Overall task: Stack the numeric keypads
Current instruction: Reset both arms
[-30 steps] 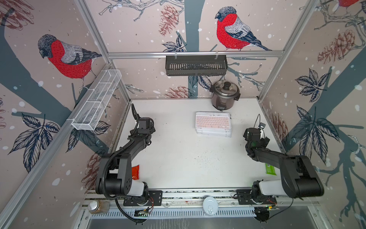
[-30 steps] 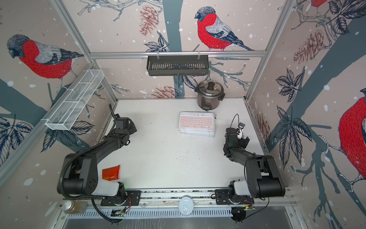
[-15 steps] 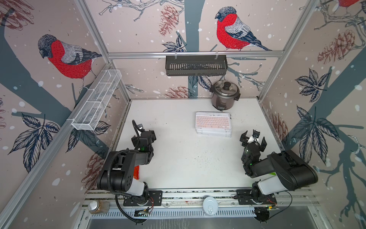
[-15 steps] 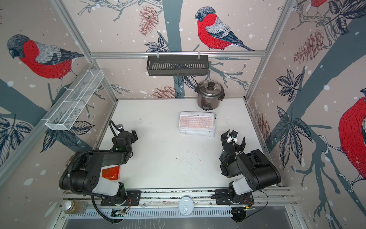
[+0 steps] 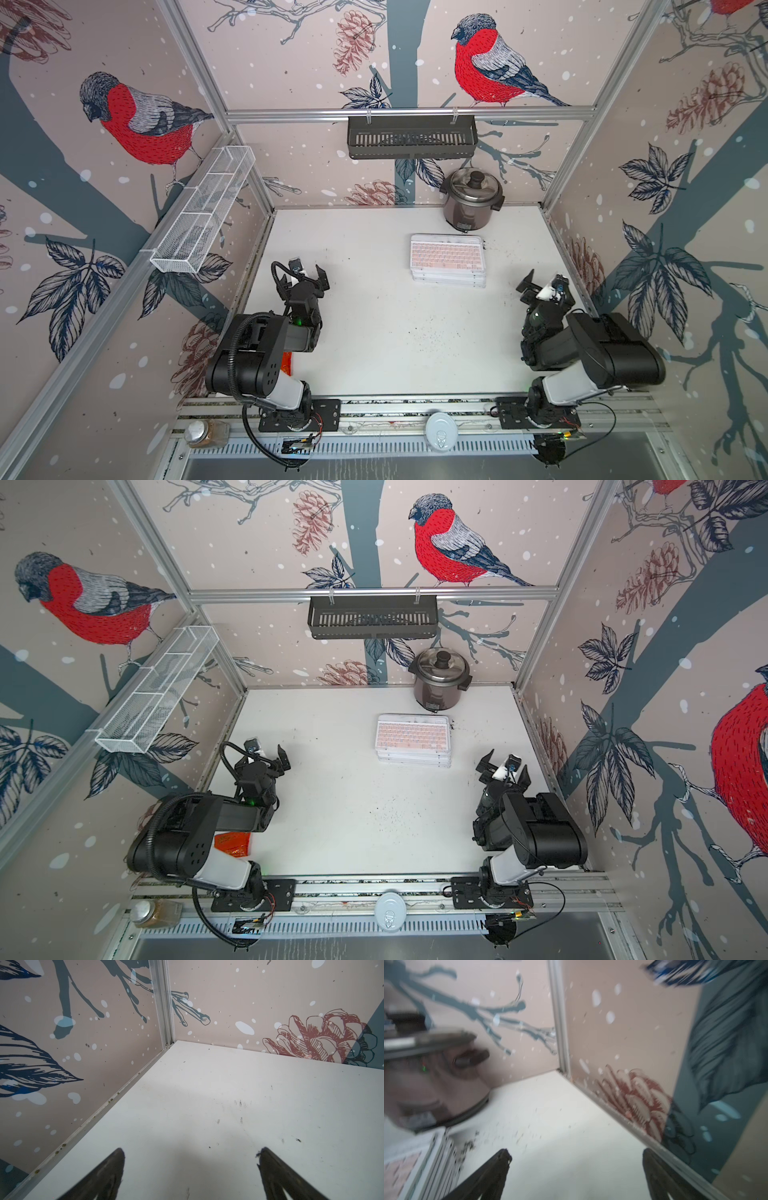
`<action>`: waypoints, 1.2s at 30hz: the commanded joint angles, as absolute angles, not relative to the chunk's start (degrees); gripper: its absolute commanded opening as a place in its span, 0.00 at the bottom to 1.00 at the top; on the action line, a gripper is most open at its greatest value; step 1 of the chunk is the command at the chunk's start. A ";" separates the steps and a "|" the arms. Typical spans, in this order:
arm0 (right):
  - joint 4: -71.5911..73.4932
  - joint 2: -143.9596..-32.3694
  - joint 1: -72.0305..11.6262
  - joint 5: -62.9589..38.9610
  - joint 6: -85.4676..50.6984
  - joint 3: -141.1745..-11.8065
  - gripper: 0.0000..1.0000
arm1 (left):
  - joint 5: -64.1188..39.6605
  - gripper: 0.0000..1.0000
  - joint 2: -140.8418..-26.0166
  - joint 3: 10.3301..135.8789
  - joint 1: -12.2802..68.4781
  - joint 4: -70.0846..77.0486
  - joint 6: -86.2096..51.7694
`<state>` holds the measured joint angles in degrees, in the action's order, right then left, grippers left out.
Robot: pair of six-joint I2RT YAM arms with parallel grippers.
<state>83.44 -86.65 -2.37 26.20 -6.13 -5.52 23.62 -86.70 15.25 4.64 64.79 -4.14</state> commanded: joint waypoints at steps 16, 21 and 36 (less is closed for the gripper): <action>71.08 -85.78 -2.88 22.41 -7.83 -12.04 1.00 | 23.04 1.00 -86.35 15.25 4.66 66.45 -4.24; 71.11 -85.86 -2.91 22.39 -7.82 -12.04 1.00 | 23.12 1.00 -86.40 15.22 4.66 66.47 -4.22; 71.07 -85.82 -2.91 22.41 -7.82 -12.04 1.00 | 23.17 1.00 -86.49 15.40 4.67 66.17 -4.22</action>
